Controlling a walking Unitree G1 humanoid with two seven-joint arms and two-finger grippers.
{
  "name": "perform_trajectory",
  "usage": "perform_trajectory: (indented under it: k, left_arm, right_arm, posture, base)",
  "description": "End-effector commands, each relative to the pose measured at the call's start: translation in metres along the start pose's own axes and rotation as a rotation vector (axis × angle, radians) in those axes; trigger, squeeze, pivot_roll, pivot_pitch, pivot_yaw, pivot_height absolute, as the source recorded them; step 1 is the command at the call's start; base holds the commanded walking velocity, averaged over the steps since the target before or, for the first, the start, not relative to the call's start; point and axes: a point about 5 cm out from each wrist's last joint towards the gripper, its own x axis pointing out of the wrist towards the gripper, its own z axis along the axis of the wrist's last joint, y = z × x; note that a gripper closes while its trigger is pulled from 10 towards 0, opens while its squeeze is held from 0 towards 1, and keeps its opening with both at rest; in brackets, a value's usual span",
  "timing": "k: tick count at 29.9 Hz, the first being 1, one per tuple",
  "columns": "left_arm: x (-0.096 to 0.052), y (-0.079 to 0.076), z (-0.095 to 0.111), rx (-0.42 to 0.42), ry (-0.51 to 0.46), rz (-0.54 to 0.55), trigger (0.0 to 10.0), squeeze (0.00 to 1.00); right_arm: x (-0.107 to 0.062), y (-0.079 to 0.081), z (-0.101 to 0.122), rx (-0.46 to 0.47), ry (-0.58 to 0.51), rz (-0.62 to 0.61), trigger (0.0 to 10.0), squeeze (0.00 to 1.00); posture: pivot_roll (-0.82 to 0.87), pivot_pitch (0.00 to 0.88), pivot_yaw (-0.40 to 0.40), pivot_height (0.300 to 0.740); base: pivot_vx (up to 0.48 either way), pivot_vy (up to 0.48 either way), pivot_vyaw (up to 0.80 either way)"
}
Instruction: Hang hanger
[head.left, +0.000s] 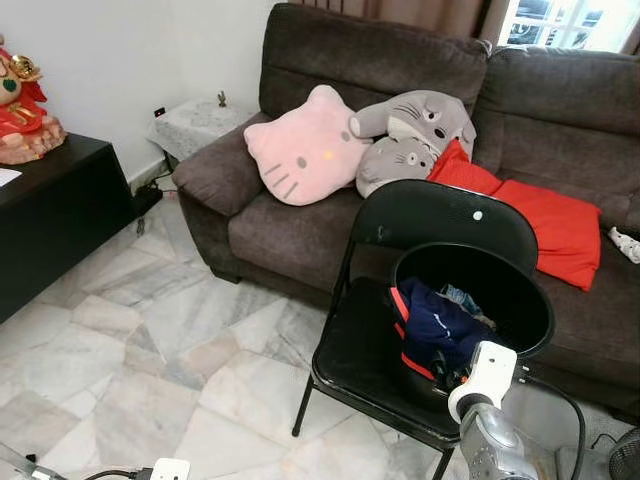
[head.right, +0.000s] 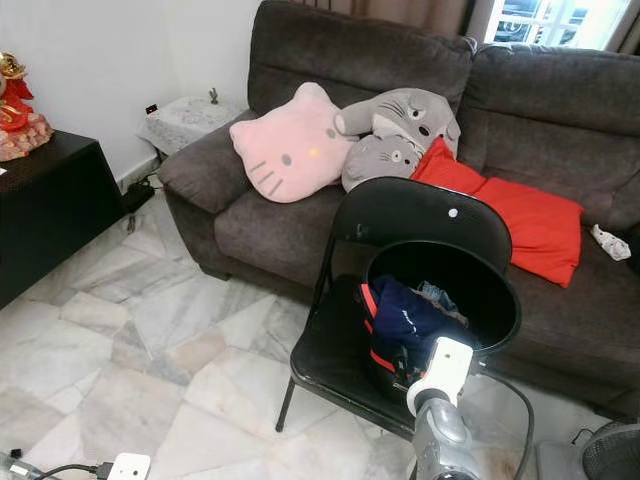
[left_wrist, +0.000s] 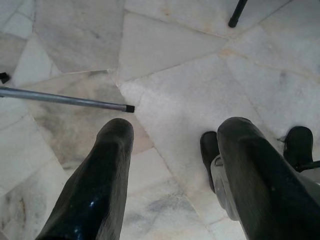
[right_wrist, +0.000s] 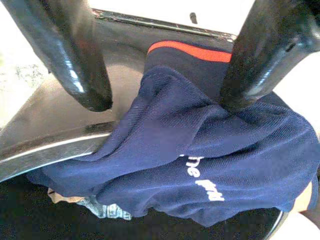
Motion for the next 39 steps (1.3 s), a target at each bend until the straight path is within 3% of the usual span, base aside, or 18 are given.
perform_trajectory:
  k: [1, 24, 32, 39]
  left_arm:
    - [-0.001, 0.001, -0.004, 0.015, 0.026, 0.007, 10.0, 0.0]
    - [0.0, 0.001, -0.004, 0.034, 0.031, 0.015, 10.0, 0.0]
    - [0.0, 0.001, -0.004, 0.035, 0.032, 0.015, 10.0, 0.0]
    - [0.0, 0.001, -0.004, 0.038, 0.032, 0.013, 10.0, 0.0]
  right_arm:
    - [0.001, 0.001, 0.002, -0.016, -0.003, 0.006, 0.0, 0.0]
    - [0.001, 0.014, 0.002, -0.058, -0.033, 0.056, 0.0, 0.0]
    - [-0.002, 0.026, 0.003, -0.046, -0.081, 0.099, 0.0, 0.0]
    - [-0.01, 0.034, 0.017, -0.061, -0.189, 0.133, 0.0, 0.0]
  posture:
    - [0.09, 0.038, -0.001, 0.74]
    - [0.09, 0.035, -0.003, 0.74]
    - [0.09, 0.033, -0.006, 0.74]
    - [0.08, 0.028, -0.009, 0.74]
  base:
    - [0.0, 0.0, 0.0]
    - [0.0, 0.0, 0.0]
    - [0.0, 0.0, 0.0]
    - [0.0, 0.0, 0.0]
